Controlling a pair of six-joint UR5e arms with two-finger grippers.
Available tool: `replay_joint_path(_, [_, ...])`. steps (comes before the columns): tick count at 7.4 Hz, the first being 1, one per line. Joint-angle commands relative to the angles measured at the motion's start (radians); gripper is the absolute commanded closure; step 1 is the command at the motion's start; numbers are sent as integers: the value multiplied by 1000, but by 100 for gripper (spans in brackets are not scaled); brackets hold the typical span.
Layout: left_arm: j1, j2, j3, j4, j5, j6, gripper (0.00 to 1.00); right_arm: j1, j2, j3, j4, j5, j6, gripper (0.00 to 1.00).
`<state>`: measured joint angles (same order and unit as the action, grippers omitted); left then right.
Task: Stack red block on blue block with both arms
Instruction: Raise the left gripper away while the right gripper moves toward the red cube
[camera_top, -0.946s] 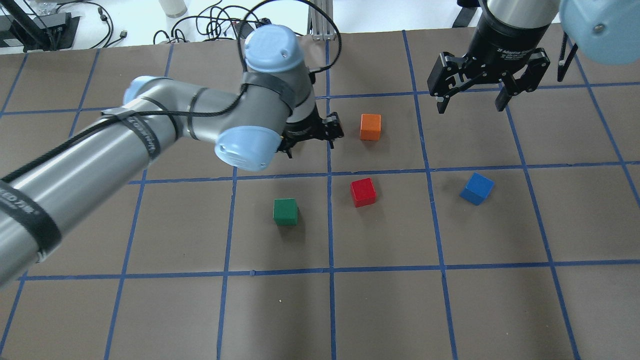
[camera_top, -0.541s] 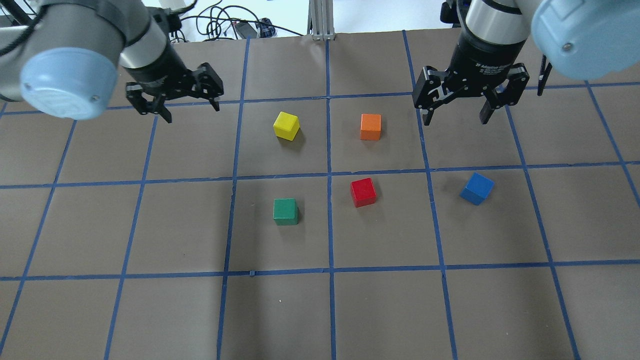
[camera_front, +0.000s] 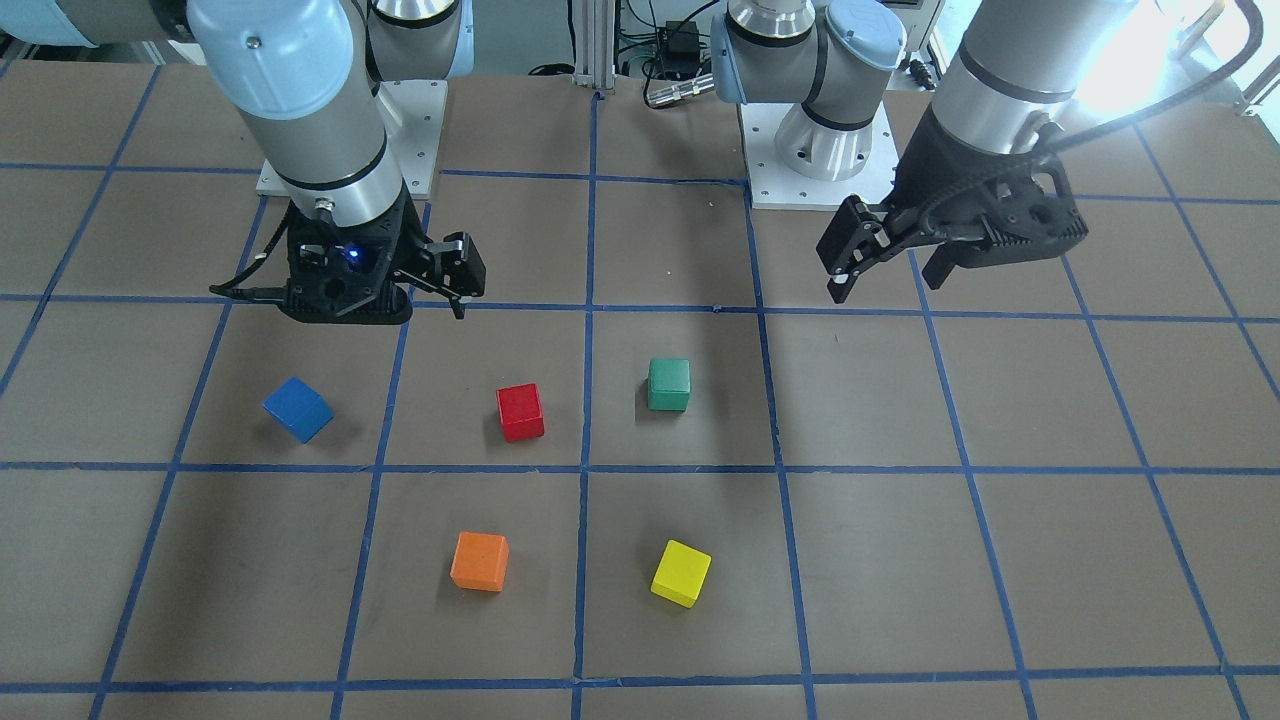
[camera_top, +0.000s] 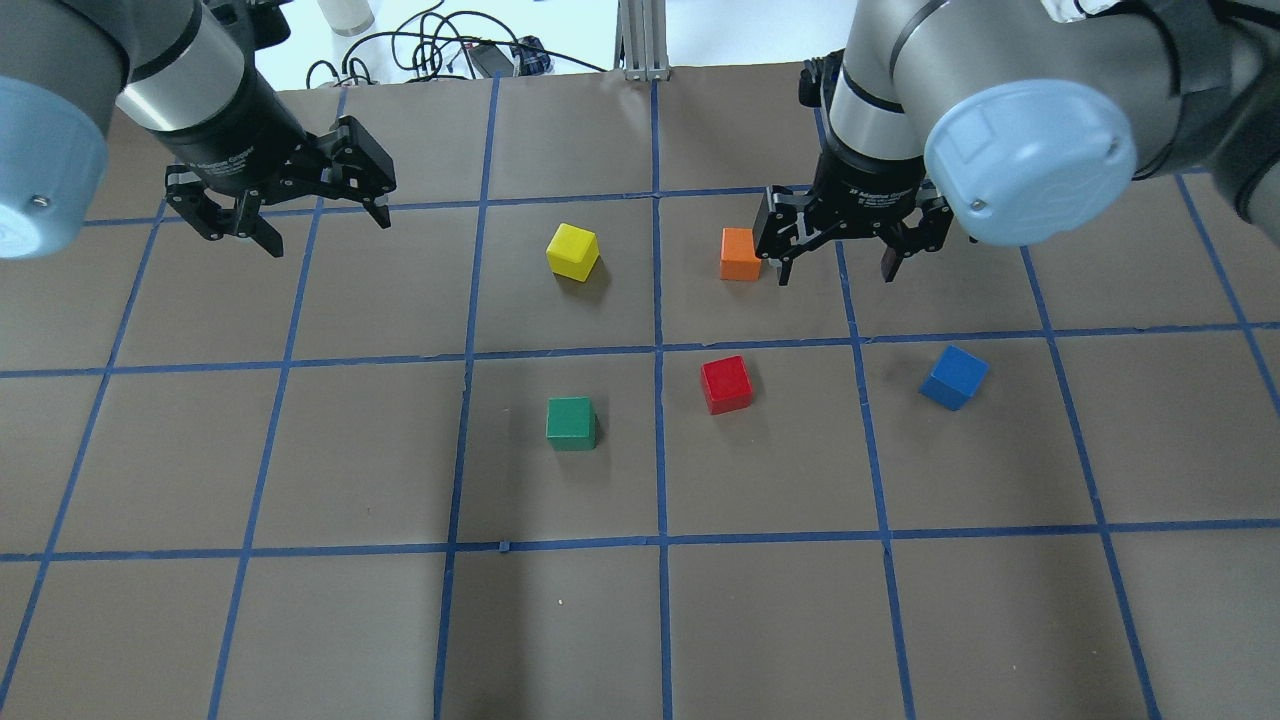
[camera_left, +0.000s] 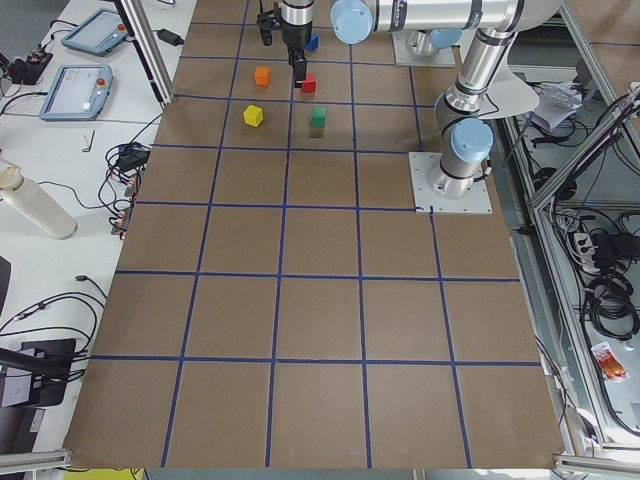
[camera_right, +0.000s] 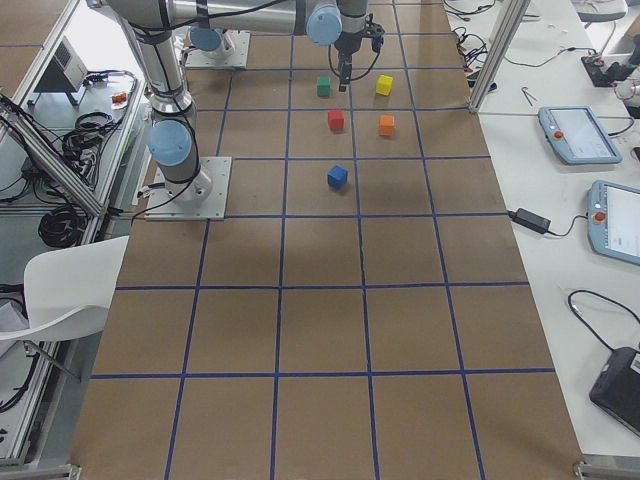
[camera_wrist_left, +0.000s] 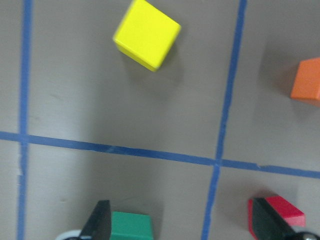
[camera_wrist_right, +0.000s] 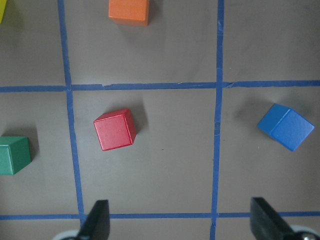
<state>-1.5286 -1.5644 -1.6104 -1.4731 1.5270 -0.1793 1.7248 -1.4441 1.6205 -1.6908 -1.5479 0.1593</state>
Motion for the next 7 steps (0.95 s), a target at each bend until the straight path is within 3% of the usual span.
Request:
replay_joint_path(1, [-27,-9,-9,0,1,-11,0,73,95,6,-102,8,63,0])
replay_joint_path(4, [-25,-11,-10,0,-2,-6,0,108,166,34,-182,8,65,0])
replay_joint_path(7, [-21,-11,-10,-9,-2,0,0,128,198,229,-447,8,59,0])
